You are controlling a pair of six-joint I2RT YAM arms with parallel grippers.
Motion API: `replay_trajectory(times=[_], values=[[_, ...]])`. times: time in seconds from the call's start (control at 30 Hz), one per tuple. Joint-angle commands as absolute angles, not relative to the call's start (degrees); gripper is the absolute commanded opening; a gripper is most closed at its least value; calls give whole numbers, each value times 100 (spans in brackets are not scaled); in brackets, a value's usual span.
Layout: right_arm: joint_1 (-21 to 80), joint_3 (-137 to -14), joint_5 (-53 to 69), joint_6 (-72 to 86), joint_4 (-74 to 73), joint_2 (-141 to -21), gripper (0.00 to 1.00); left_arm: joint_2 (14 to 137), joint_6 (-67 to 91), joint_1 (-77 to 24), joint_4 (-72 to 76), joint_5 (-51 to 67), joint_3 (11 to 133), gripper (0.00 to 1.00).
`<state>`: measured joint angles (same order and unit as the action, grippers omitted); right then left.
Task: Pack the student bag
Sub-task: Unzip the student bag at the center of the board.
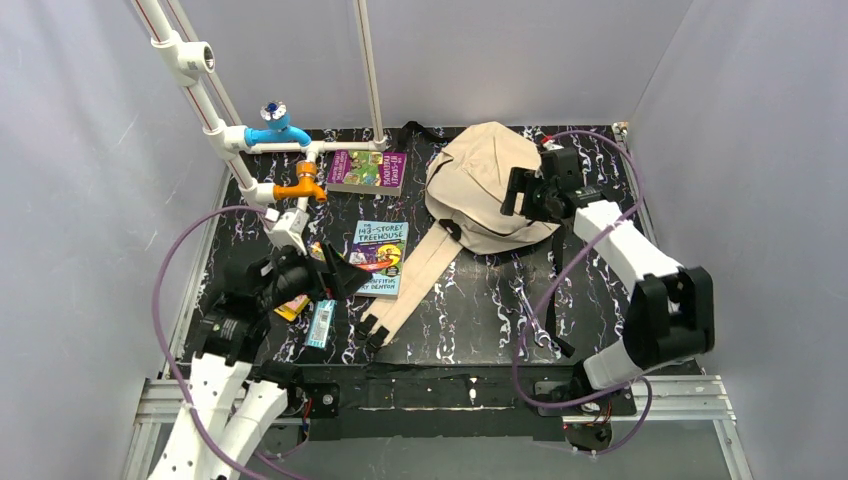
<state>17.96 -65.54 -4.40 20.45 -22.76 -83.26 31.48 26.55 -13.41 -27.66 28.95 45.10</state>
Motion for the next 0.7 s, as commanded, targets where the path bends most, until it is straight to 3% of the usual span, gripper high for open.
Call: replay_trajectory(times=[0.0, 0.2, 0.37, 0.67], values=[[1444, -7064, 644, 2536, -1966, -8851, 92, 3589, 3361, -1547, -2334, 3888, 4140, 99], [936, -6660, -128, 2912, -1816, -8888, 92, 3893, 3729, -3225, -1805, 2691, 4081, 99], [712, -6489, 275, 2626, -1523, -9083, 74, 4188, 3630, -4397, -1556, 1447, 4319, 99], [703, -6459, 74, 2558, -1304, -9752, 63, 5547, 2007, -6303, -1076, -2751, 5373, 99]])
